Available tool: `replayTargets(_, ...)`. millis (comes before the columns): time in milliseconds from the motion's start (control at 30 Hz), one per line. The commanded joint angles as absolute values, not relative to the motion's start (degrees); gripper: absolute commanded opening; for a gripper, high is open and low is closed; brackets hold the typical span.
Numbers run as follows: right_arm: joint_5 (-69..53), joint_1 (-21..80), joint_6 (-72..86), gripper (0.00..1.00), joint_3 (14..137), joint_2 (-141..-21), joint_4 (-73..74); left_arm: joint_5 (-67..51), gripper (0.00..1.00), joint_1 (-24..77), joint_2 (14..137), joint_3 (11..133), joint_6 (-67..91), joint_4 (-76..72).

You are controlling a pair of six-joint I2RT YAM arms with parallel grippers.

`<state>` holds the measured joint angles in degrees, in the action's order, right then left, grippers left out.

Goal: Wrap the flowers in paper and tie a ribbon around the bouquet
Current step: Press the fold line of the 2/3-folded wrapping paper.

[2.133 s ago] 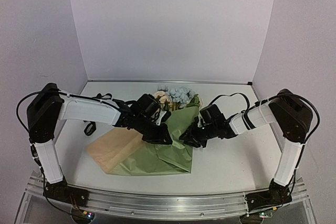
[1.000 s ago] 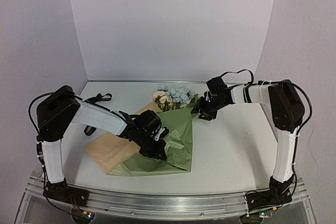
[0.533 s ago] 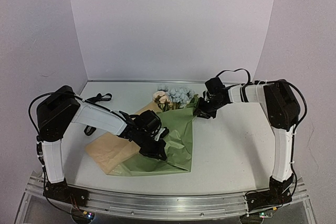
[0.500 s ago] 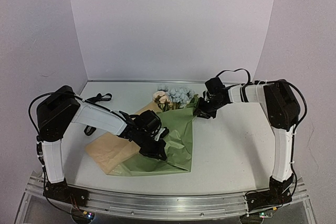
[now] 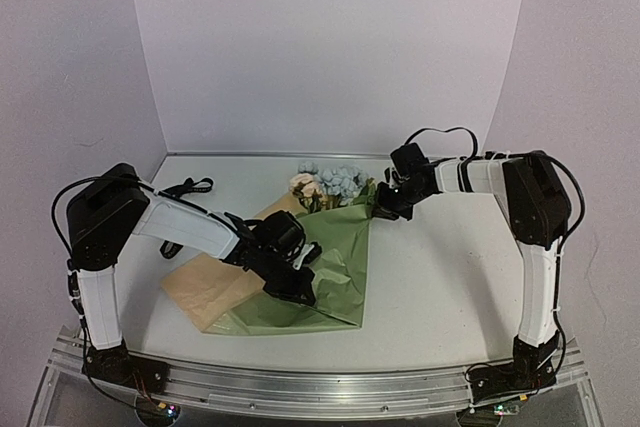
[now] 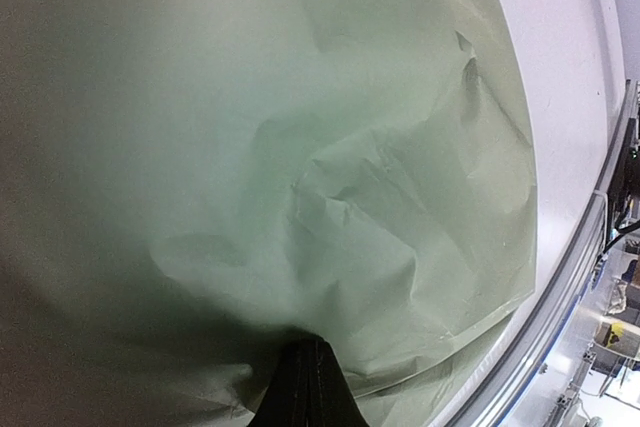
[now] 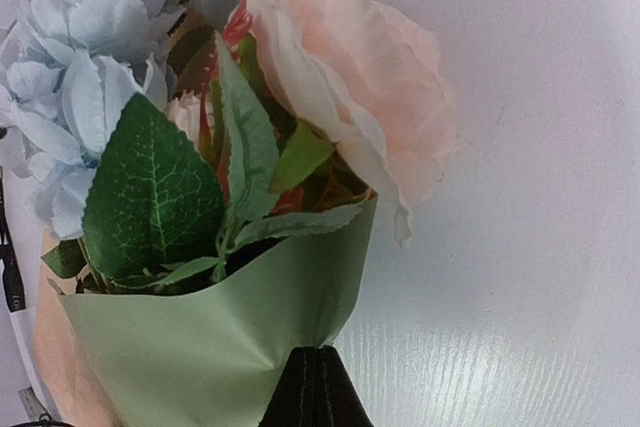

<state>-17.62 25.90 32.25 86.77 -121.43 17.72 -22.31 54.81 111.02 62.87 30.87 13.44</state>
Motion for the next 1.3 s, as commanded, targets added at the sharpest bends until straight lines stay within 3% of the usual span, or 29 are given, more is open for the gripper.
replayTargets(0,-16.15,23.15,28.36,0.00,89.66,-121.18,17.41,-18.08,0.00,54.49,110.44,59.79,28.61,21.16)
replayTargets(267,-18.38,21.66,25.53,0.01,91.14,-120.60,19.46,-17.90,0.00,54.49,111.31,60.84,28.34,21.20)
replayTargets(400,-19.51,20.36,25.43,0.17,91.80,-120.09,20.98,-18.04,0.00,54.49,111.44,61.09,28.05,21.18)
replayTargets(500,-20.47,20.26,26.26,0.36,91.91,-118.53,23.59,-18.14,0.00,54.49,111.52,61.51,27.79,21.35)
replayTargets(567,-23.37,20.48,28.91,0.41,89.64,-116.16,24.27,-18.11,0.00,54.49,111.55,61.92,27.69,21.43)
replayTargets(867,-30.16,29.29,47.92,0.49,67.75,-105.75,7.86,-18.94,0.00,54.49,112.02,62.65,27.93,20.49)
replayTargets(1033,-29.72,33.50,59.99,0.48,61.19,-108.50,-9.77,-19.13,0.00,54.50,112.31,62.45,28.03,20.06)
replayTargets(1267,-24.32,32.56,67.09,0.51,57.87,-114.62,-20.96,-19.14,0.00,54.51,112.79,62.42,28.02,19.81)
